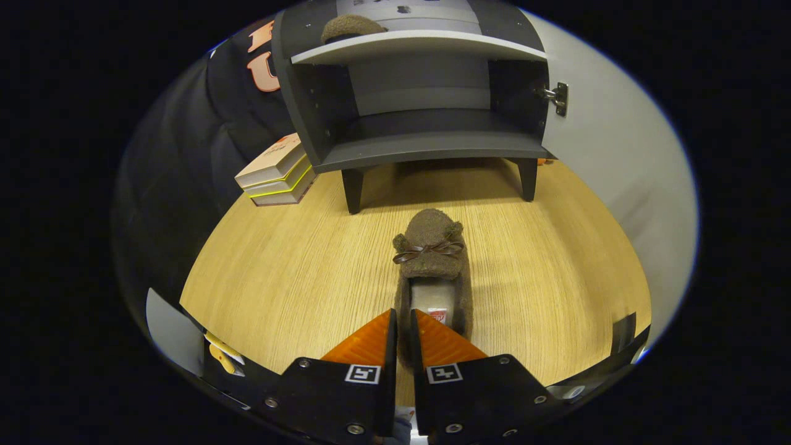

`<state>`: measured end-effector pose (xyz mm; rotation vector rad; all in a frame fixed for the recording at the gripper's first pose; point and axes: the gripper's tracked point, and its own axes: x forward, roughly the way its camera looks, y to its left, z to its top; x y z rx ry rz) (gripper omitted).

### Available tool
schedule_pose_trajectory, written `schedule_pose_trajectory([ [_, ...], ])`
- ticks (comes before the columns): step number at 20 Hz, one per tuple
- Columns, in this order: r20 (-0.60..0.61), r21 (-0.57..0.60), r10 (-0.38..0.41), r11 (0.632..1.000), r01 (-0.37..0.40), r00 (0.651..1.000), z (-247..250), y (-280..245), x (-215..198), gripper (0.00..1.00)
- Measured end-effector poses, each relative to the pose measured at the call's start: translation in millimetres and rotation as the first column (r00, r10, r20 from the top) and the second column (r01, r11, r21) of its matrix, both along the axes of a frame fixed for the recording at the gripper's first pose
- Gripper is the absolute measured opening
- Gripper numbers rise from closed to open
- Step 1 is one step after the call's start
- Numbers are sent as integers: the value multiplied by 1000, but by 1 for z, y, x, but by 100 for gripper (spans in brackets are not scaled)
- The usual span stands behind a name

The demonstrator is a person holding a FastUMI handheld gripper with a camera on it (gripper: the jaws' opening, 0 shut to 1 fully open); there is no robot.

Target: Open the shoe cabinet door, grab the shoes and put them into the shoe cabinet, then close the shoe cabinet door.

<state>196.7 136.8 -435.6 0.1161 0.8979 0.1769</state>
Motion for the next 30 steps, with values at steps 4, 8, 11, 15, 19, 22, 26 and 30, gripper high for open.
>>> schedule_pose_trajectory([
  [4, -45, 33, -7, 999, 9, 999, -21, 6, 13, 13],
  [8, -63, 32, -6, 999, 8, 998, -36, 12, 31, 15],
  [11, -52, 18, -4, 1000, 5, 999, -44, 15, 47, 15],
  [15, -36, 25, -36, 999, 37, 999, -53, 17, 73, 15],
  [19, 7, 30, -46, 999, 46, 999, -52, 18, 79, 7],
  [22, 31, 43, -36, 998, 35, 999, -42, 11, 75, 5],
  [26, 72, 43, -42, 998, 39, 997, -3, -6, 72, 5],
  [30, 140, 40, -53, 998, 48, 989, 47, -23, 72, 5],
])
